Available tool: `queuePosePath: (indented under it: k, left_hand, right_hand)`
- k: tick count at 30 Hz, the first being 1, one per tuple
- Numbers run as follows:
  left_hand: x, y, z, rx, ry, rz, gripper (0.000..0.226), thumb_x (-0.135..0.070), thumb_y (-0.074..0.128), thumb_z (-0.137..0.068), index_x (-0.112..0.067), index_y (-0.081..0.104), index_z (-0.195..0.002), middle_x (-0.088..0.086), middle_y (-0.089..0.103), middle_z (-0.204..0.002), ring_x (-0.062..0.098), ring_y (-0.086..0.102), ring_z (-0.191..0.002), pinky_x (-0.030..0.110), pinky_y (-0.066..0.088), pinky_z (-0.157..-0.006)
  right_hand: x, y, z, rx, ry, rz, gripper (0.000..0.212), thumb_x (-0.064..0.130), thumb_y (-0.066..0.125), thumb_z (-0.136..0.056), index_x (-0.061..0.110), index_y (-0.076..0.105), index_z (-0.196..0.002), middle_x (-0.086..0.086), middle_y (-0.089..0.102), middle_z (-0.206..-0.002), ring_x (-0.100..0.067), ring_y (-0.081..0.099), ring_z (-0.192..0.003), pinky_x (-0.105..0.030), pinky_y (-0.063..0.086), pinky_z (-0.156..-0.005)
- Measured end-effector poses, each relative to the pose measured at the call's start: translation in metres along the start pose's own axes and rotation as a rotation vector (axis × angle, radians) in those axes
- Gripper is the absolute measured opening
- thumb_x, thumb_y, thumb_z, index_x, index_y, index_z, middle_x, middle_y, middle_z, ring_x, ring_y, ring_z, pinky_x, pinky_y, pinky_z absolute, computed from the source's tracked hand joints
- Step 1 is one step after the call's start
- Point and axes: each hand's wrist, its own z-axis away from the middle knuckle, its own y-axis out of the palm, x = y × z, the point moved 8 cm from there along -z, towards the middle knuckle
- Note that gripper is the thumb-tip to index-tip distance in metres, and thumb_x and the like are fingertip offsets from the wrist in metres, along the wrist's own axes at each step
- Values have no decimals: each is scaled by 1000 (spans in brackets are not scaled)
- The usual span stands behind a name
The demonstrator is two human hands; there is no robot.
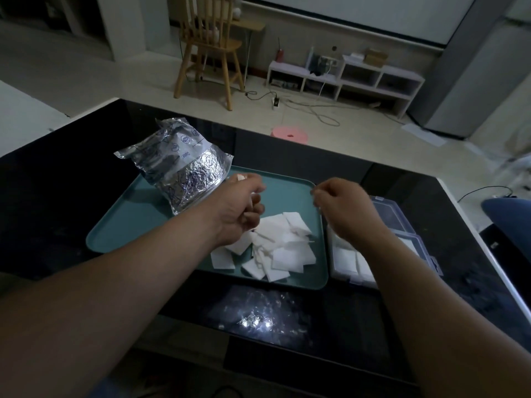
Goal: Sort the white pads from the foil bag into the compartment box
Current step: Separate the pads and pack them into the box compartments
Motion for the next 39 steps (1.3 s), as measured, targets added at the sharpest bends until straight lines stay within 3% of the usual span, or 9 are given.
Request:
queuePosePath:
  k: [3, 7, 11, 20, 25, 29, 33, 37, 39]
  left_hand:
    - [3, -1, 0, -39, 4, -3, 21, -7, 38, -101, -17, 53, -110, 11, 54, -79, 17, 49, -58, 15, 29, -38]
    - [6, -3, 0, -71, 0, -65, 19, -12, 38, -104, -15, 55, -111, 15, 60, -86, 18, 52, -58, 17, 32, -39]
    - [11, -2, 1, -64, -19, -124, 17, -14, 42, -103, -17, 58, -107, 13, 62, -86, 16, 53, -55, 18, 34, -40]
    - [16, 2, 2, -29, 5, -195, 20, -10, 41, -101, -16, 58, -110, 14, 60, -88, 18, 53, -56, 23, 39, -48]
    - [11, 12, 2, 34, 61, -191, 16, -13, 48, -104, -13, 54, -119, 14, 54, -93, 21, 56, -68, 25, 50, -52]
    - [14, 25, 4, 171, 61, -158, 33, -30, 57, -104, -12, 48, -130, 15, 63, -101, 24, 66, -80, 31, 57, -64]
    - [16, 34, 13, 222, 74, -85, 29, -32, 59, -103, -20, 51, -129, 2, 71, -88, 12, 68, -65, 32, 57, -67]
    - [15, 26, 13, 156, 45, -21, 29, -24, 56, -104, -19, 52, -133, 3, 66, -85, 10, 63, -50, 21, 48, -45]
    - [15, 19, 10, 130, -9, 31, 26, -24, 53, -105, -19, 57, -130, 4, 69, -86, 15, 70, -60, 26, 51, -46]
  right_hand:
    - [-2, 29, 4, 182, -70, 277, 22, 27, 57, -103, 21, 70, -120, 4, 73, -110, -14, 67, -94, -32, 55, -81]
    - [-6, 48, 4, 201, -56, 497, 39, 42, 61, -99, 26, 59, -135, 2, 70, -126, -23, 65, -111, -42, 52, -98]
    - [-12, 68, 1, 232, -28, 630, 36, 43, 62, -96, 22, 58, -125, -4, 67, -120, -29, 65, -105, -39, 51, -88]
    - [-20, 62, -8, 113, -15, 493, 5, 11, 53, -93, 15, 55, -96, -7, 64, -98, -27, 57, -81, -35, 44, -69]
    - [-4, 34, -7, 43, 23, 64, 2, 16, 62, -97, 18, 63, -97, -2, 67, -84, -20, 64, -70, -28, 48, -56]
    - [17, 37, 14, 150, 4, -205, 8, 22, 70, -96, 22, 68, -103, 3, 72, -88, -15, 71, -78, -32, 56, -69]
    - [29, 43, 25, 154, -74, -114, 15, 33, 68, -97, 23, 70, -107, 6, 73, -89, -10, 71, -78, -33, 59, -72]
    - [43, 49, 35, 206, -199, -77, 37, 48, 70, -94, 25, 65, -123, 13, 71, -105, 1, 68, -91, -25, 58, -81]
    - [47, 46, 39, 205, -258, -47, 37, 47, 76, -90, 27, 65, -119, 15, 68, -110, 2, 64, -96, -22, 53, -82]
